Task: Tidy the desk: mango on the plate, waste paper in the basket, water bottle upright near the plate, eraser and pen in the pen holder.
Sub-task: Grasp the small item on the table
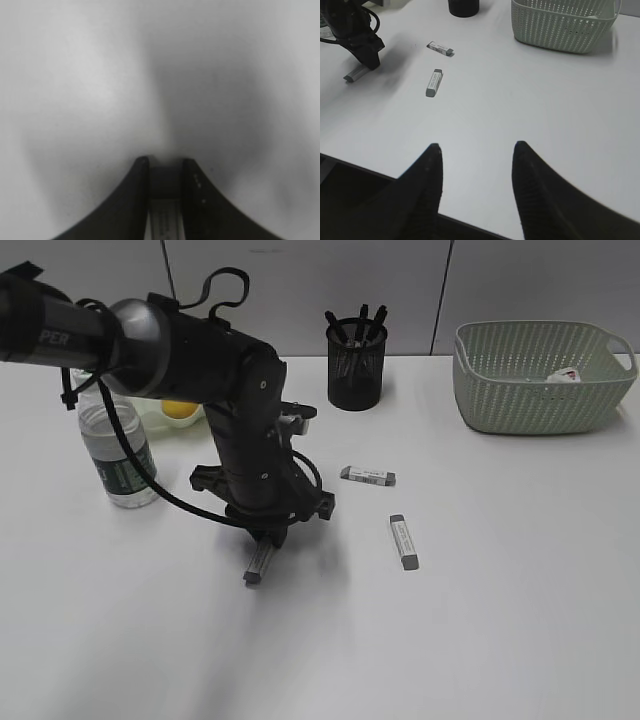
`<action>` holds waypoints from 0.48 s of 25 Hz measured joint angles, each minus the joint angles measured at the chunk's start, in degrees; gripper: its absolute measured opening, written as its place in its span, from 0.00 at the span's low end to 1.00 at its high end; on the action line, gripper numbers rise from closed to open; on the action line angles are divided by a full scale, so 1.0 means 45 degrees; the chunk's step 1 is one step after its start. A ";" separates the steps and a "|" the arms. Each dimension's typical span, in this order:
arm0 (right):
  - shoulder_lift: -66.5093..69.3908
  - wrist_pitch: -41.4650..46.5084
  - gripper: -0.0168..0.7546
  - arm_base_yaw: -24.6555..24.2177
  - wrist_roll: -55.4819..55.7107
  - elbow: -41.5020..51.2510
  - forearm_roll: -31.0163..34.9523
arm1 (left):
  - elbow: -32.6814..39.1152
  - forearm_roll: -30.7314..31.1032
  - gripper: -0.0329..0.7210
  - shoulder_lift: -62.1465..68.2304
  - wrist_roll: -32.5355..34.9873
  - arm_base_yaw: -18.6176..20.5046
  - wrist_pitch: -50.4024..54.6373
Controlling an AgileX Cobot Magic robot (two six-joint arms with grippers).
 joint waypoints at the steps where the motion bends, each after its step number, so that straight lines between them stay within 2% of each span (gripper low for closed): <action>1: 0.0000 -0.0013 0.50 0.0000 0.0000 0.0000 -0.0012 | 0.0000 -0.0004 0.23 0.0000 0.0000 -0.0014 0.0000; 8: 0.0000 -0.0013 0.49 0.0000 0.0011 0.0000 -0.0012 | 0.0066 0.0612 0.23 -0.0203 -0.0027 -0.0135 -0.0390; 12: 0.0000 -0.0013 0.49 0.0000 0.0011 0.0000 -0.0012 | 0.0167 0.2319 0.23 -0.1730 -0.0027 -0.0068 -0.1835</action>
